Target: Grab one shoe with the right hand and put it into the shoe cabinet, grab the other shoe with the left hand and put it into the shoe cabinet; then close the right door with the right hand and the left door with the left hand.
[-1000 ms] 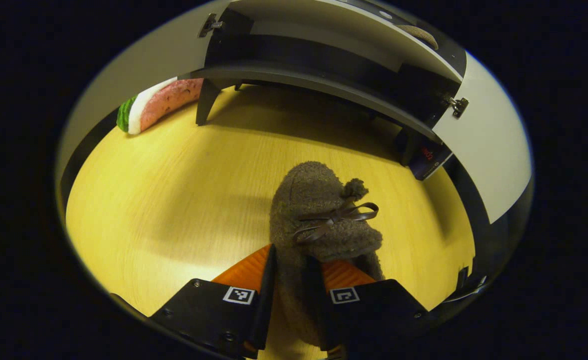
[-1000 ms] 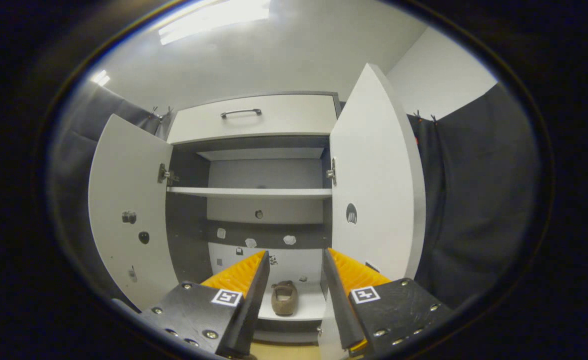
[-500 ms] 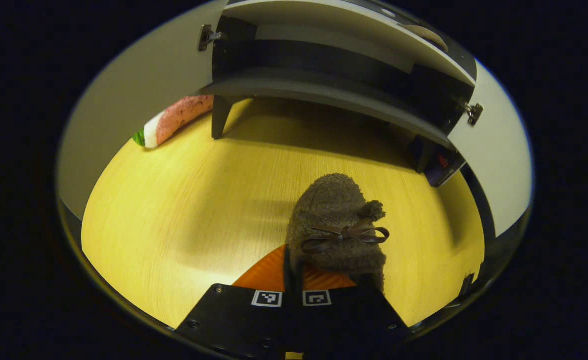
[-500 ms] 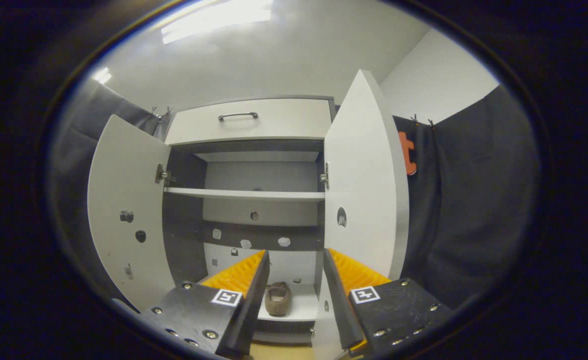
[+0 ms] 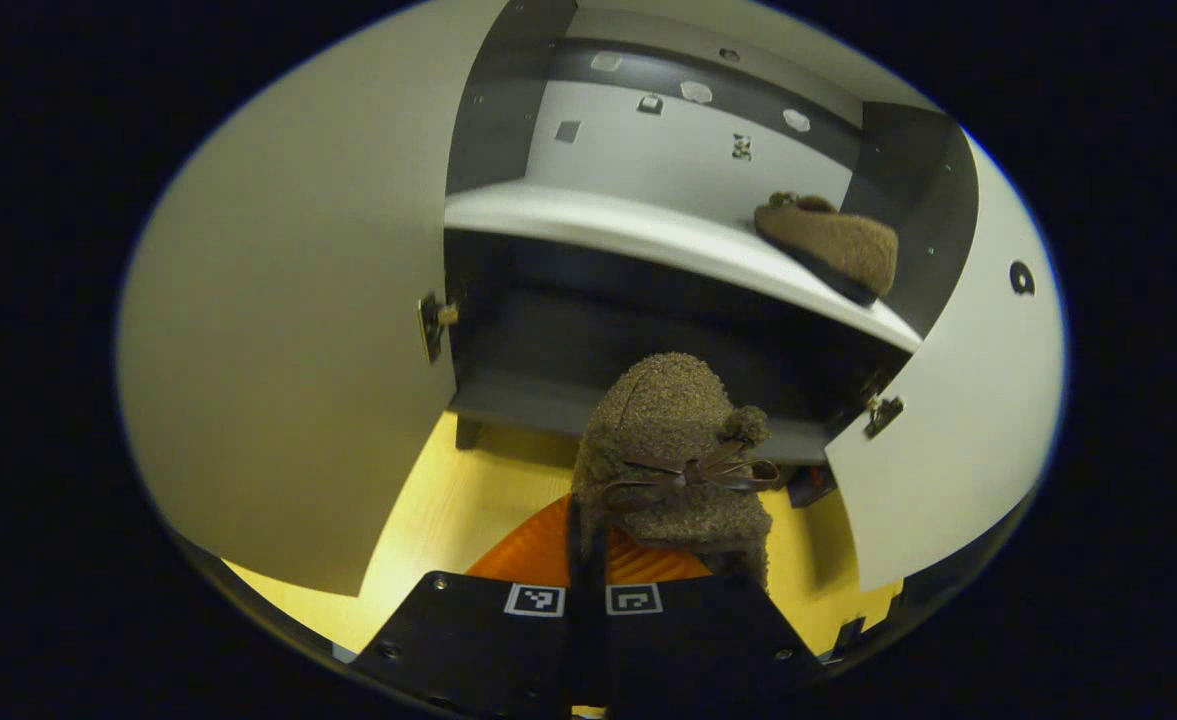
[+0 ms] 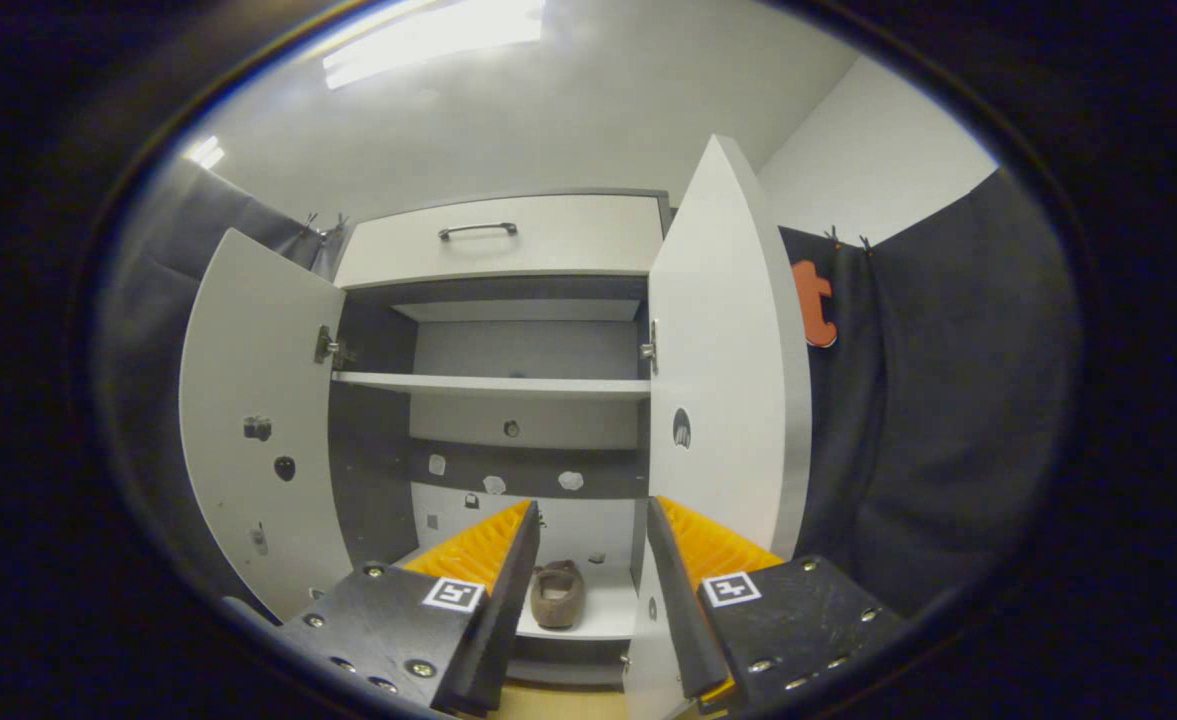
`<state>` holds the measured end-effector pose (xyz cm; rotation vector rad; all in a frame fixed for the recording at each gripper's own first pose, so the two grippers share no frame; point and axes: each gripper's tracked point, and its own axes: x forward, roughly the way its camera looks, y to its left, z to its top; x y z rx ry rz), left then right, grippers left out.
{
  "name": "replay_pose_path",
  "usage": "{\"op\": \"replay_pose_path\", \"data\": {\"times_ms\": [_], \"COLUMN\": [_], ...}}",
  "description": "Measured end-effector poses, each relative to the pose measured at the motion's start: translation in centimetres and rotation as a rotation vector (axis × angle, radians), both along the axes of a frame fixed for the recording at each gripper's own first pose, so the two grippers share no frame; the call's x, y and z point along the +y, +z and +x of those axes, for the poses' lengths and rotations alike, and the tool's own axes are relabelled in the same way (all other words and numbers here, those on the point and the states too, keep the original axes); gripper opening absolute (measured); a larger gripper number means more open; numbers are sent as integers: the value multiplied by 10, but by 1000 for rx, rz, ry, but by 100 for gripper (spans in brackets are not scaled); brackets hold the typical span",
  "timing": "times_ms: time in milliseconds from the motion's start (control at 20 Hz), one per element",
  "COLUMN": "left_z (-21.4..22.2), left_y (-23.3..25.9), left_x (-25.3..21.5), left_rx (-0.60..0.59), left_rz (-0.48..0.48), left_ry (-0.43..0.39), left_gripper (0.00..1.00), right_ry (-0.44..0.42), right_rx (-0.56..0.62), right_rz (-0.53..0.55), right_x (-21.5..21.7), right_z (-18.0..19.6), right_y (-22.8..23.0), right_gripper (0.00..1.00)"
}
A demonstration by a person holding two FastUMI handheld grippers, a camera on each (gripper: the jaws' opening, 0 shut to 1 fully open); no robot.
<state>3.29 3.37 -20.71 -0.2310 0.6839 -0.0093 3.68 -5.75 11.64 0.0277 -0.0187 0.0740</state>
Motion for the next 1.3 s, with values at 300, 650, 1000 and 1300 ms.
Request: {"op": "replay_pose_path", "data": {"times_ms": [300, 650, 1000, 1300], "left_z": [84, 175, 250, 279], "left_y": [93, 146, 140, 101], "left_x": [-1, -1, -10, -11], "left_rx": [-163, -220, -194, -116], "left_rz": [-23, -6, 27, 70], "left_ry": [-12, -14, -39, -40], "left_gripper": [1, 0, 1, 1], "right_ry": [0, -22, -37, -78], "right_rx": [-23, -34, -27, -42], "right_rz": [5, 1, 40, 18], "right_x": [0, 2, -1, -7], "right_z": [-5, -12, -19, -29], "right_y": [5, 7, 8, 16], "right_gripper": [64, 64, 61, 64]}}
